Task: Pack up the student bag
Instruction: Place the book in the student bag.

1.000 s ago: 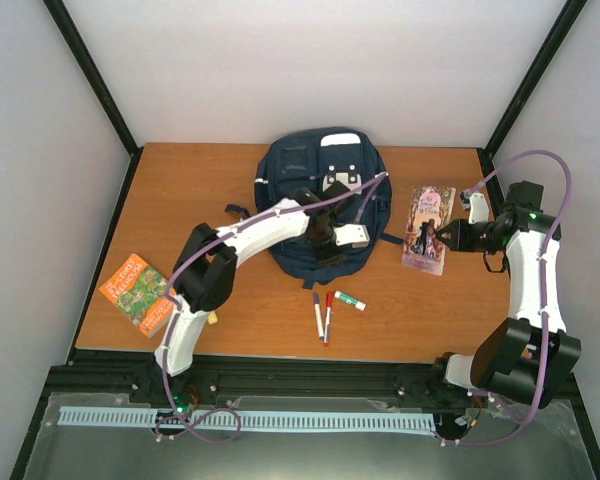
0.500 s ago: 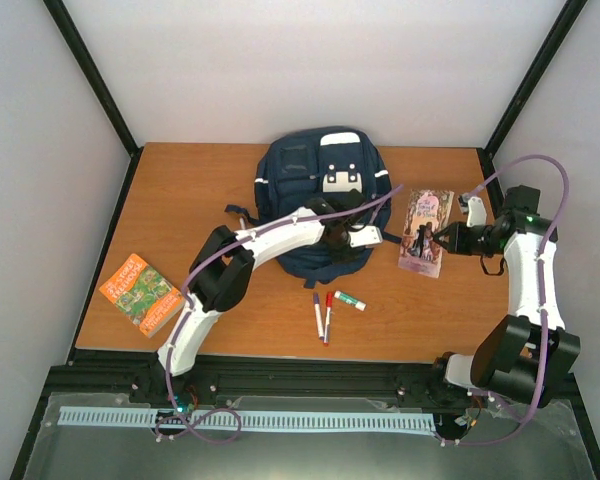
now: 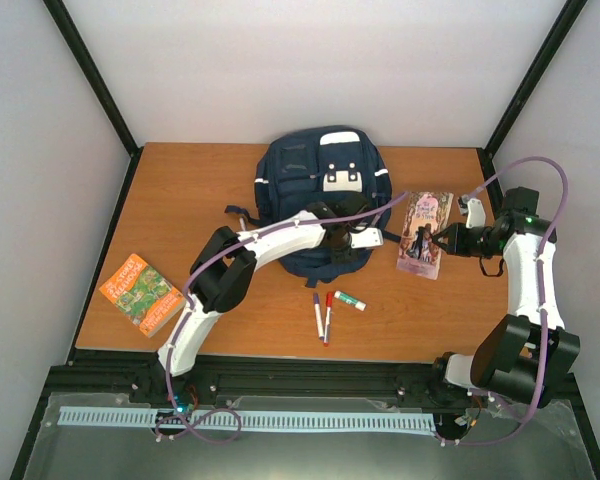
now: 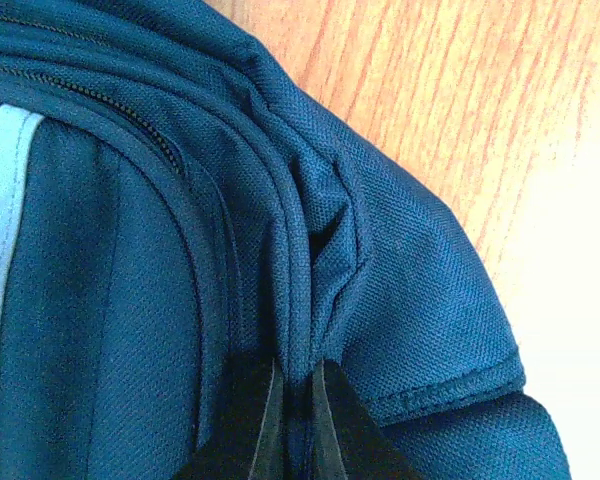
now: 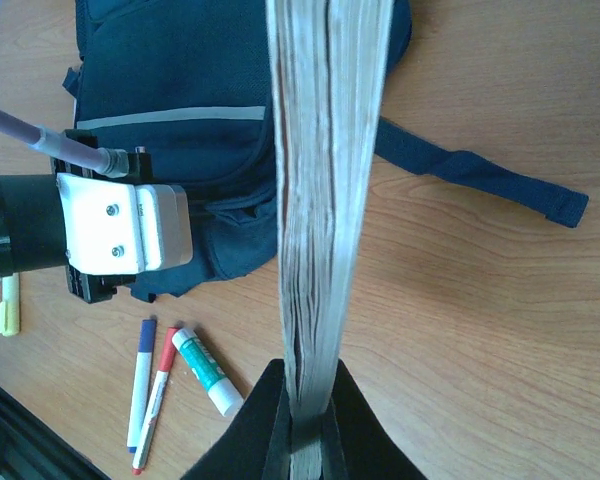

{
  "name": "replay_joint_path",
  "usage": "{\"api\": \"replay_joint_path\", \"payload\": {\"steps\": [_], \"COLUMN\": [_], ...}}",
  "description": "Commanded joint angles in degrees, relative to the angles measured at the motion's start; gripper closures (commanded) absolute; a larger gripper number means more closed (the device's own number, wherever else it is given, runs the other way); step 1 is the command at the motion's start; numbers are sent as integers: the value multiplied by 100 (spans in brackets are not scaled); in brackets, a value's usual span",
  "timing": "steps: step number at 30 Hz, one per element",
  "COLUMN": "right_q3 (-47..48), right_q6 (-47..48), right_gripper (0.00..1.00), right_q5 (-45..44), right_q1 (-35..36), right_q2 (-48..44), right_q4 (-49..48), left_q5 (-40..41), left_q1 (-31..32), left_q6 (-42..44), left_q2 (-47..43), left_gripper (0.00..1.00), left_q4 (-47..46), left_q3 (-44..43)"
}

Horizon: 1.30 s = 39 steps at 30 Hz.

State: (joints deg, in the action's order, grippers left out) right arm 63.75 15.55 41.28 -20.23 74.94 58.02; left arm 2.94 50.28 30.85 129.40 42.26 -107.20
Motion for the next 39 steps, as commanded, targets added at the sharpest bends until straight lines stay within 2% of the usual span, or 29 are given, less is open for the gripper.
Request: {"api": "replay_joint_path", "payload": {"steps": [1,8,20,23,28,31,39], "right_q3": [-47,-91,-522,-614,-777,-586,190], "right_q6": [-25,-472,-926,-988,-1370,-1554,-1151], "right_gripper": [97,97,97,97,97,97,97], "right_q5": [160,562,2111,2597,3198,3495,3892], "right_q1": [-34,-40,56,296,1058,1527,1798], "right_q2": [-104,16,772,950,1154,1576,2785], "right_q4": [-70,-125,-69,-134,-573,-858,-550], "left_q5": [-11,-184,-201,-166,-132,-61,37], "left_q1": [26,-199,-539,-608,-667,-702,-739], "left_q6": [112,-224,-575,-582,-548,-541,-736], "left_q2": [12,-302,-953,-1038,-1102,-1098,-1227], "left_gripper": [99,99,99,99,99,99,99], "left_q4": [-18,576,472,445,454,566,694], "left_q3": [-170,-1199,-1384,-1411,-1630,-1875,-2020]}}
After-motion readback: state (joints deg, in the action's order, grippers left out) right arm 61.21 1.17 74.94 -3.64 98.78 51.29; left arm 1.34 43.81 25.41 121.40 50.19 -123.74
